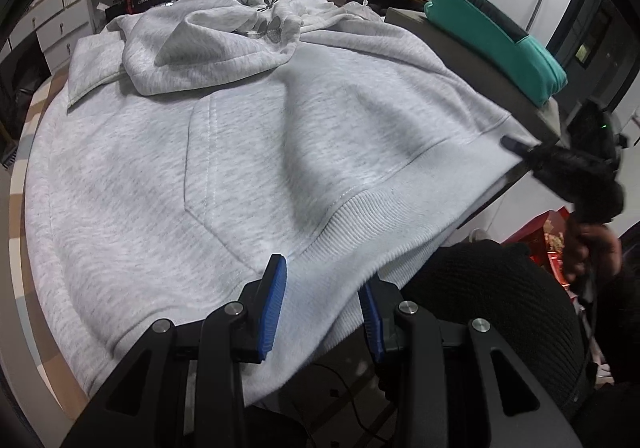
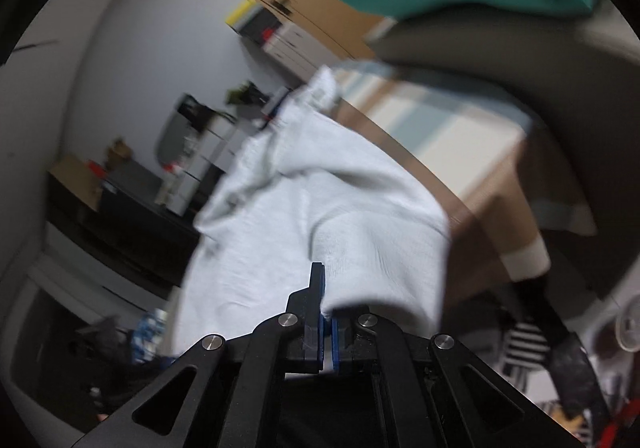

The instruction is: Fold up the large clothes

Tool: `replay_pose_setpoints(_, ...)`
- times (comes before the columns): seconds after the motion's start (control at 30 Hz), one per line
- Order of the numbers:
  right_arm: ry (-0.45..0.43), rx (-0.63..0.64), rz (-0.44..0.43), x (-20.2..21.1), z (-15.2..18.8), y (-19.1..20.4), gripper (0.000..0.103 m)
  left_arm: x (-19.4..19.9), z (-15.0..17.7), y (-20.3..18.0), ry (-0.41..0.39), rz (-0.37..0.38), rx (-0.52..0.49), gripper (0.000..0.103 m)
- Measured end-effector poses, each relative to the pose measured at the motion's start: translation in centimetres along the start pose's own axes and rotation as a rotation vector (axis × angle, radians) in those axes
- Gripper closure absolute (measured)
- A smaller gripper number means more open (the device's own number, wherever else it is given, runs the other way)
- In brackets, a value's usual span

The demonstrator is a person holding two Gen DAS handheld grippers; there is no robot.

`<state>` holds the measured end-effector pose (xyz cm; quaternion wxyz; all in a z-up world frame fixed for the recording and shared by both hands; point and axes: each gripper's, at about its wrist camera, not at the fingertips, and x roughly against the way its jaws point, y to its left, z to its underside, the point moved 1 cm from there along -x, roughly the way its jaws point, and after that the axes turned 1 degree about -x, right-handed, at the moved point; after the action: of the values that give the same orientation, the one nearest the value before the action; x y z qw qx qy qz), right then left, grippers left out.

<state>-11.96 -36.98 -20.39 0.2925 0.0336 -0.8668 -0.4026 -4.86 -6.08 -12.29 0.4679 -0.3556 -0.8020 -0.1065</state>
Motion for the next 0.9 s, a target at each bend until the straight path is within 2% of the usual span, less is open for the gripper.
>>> replay_pose_setpoints(0.07, 0.020, 0.001, 0.036, -0.6, 0.2, -0.5, 0.101, 0.6, 0.4, 0.6, 0.007, 0.018, 0.021, 0.071)
replay_pose_setpoints(0.1, 0.016, 0.022, 0.052, -0.5, 0.2, -0.4, 0.101, 1.0, 0.7, 1.0, 0.006, 0.027, 0.036, 0.066)
replay_pose_setpoints(0.17, 0.016, 0.073, 0.089, 0.0, 0.1, 0.0, 0.101, 2.4, 1.4, 2.4, -0.017, 0.031, 0.093, 0.060)
replay_pose_setpoints(0.27, 0.017, 0.084, 0.125, 0.4, -0.3, -0.2, 0.101, 4.6, 2.6, 4.5, -0.050, 0.018, 0.193, 0.051)
replay_pose_setpoints(0.33, 0.020, 0.084, 0.142, 0.7, -0.4, -0.5, 0.100, 6.5, 3.8, 6.1, -0.085, -0.059, 0.286, 0.033)
replay_pose_setpoints(0.37, 0.024, 0.086, 0.143, 1.0, -0.4, -0.6, 0.100, 6.8, 4.2, 6.7, -0.091, -0.090, 0.320, 0.029)
replay_pose_setpoints(0.4, 0.022, 0.096, 0.155, 1.2, -0.3, -0.6, 0.100, 7.0, 4.8, 7.4, -0.074, -0.152, 0.369, 0.027)
replay_pose_setpoints(0.43, 0.017, 0.112, 0.166, 1.3, -0.3, -0.6, 0.100, 6.8, 5.4, 8.1, -0.026, -0.222, 0.410, 0.027)
replay_pose_setpoints(0.47, 0.016, 0.119, 0.165, 1.3, -0.3, -0.5, 0.100, 6.4, 5.8, 8.5, 0.004, -0.251, 0.436, 0.027)
replay_pose_setpoints(0.53, 0.013, 0.117, 0.166, 1.5, -0.4, -0.7, 0.101, 6.0, 6.5, 9.1, 0.030, -0.280, 0.490, 0.027)
replay_pose_setpoints(0.63, -0.006, 0.111, 0.192, 1.9, -0.9, -1.1, 0.099, 4.5, 6.6, 9.5, 0.105, -0.343, 0.512, 0.027)
replay_pose_setpoints(0.73, -0.024, 0.110, 0.218, 2.7, -1.5, -1.7, 0.097, 3.1, 6.6, 9.9, 0.120, -0.283, 0.556, 0.024)
replay_pose_setpoints(0.83, 0.005, 0.067, 0.147, 3.4, -1.8, -2.2, 0.090, 2.1, 5.8, 9.7, 0.105, -0.323, 0.536, 0.023)
replay_pose_setpoints(0.9, 0.039, 0.074, 0.138, 3.8, -1.6, -2.1, 0.089, 1.5, 5.3, 9.4, 0.107, -0.355, 0.530, 0.023)
